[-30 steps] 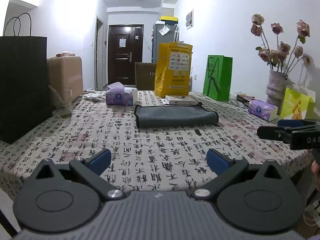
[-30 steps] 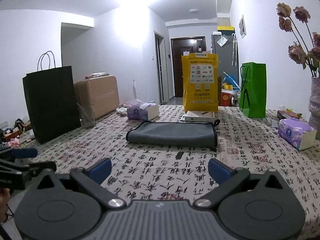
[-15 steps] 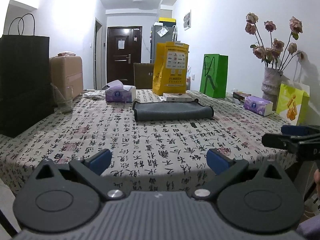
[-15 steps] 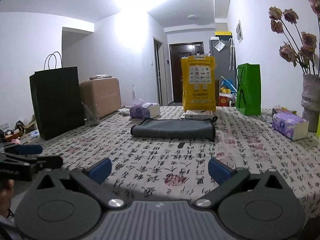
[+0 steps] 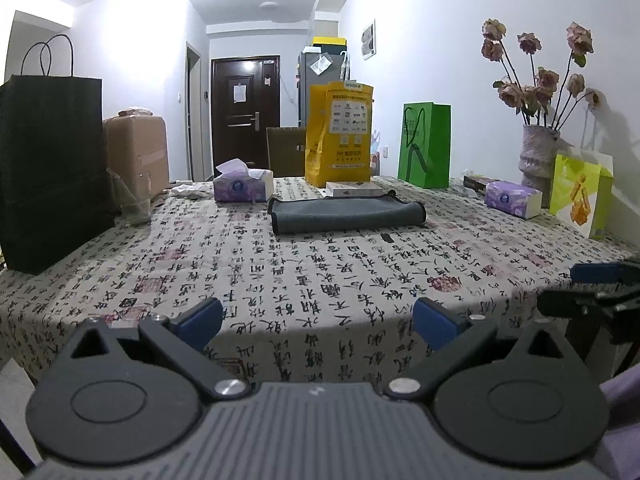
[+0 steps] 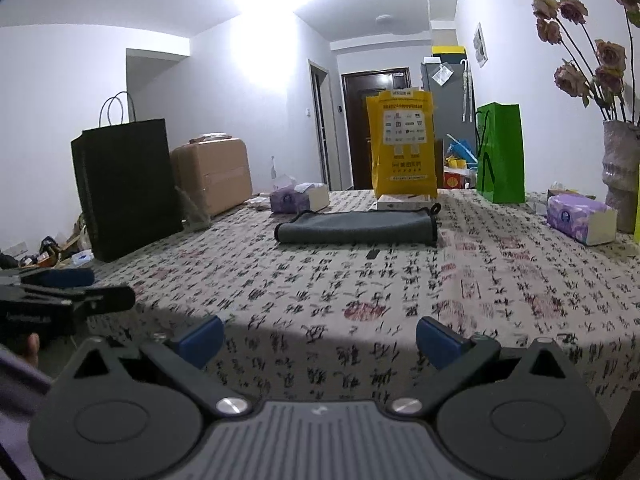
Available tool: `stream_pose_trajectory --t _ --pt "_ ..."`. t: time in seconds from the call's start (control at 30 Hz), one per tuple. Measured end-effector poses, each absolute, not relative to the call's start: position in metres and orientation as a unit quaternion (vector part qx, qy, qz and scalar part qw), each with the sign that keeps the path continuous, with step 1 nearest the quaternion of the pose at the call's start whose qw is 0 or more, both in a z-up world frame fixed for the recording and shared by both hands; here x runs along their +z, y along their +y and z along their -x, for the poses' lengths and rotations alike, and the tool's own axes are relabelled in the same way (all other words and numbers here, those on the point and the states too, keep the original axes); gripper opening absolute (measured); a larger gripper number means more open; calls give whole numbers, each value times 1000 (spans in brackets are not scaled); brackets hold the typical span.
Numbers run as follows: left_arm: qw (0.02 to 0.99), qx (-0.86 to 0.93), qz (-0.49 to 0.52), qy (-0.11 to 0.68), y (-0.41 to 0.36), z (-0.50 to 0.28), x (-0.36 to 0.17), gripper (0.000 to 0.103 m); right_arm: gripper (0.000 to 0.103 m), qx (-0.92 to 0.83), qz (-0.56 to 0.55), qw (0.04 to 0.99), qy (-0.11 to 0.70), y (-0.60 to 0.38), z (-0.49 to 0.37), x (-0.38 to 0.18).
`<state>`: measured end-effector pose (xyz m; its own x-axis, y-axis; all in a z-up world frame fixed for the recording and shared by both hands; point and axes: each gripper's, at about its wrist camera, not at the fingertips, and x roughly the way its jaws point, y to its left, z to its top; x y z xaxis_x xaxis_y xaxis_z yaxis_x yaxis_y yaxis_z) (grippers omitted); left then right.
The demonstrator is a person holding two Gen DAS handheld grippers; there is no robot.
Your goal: Fold towel
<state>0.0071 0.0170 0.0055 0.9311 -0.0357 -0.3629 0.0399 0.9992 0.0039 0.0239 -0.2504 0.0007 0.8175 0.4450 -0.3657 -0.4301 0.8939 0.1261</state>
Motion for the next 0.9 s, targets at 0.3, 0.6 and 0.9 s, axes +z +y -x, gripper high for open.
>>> stream_pose_trajectory --t 0.3,0.6,0.9 --pt "982 -14 10 189 23 1 2 103 103 221 -20 956 193 -254 -11 0" --pt "983 -15 17 181 25 11 3 103 103 222 -23 956 191 -258 -4 0" --pt "982 -18 12 188 27 19 5 103 103 219 -41 956 191 -271 8 3"
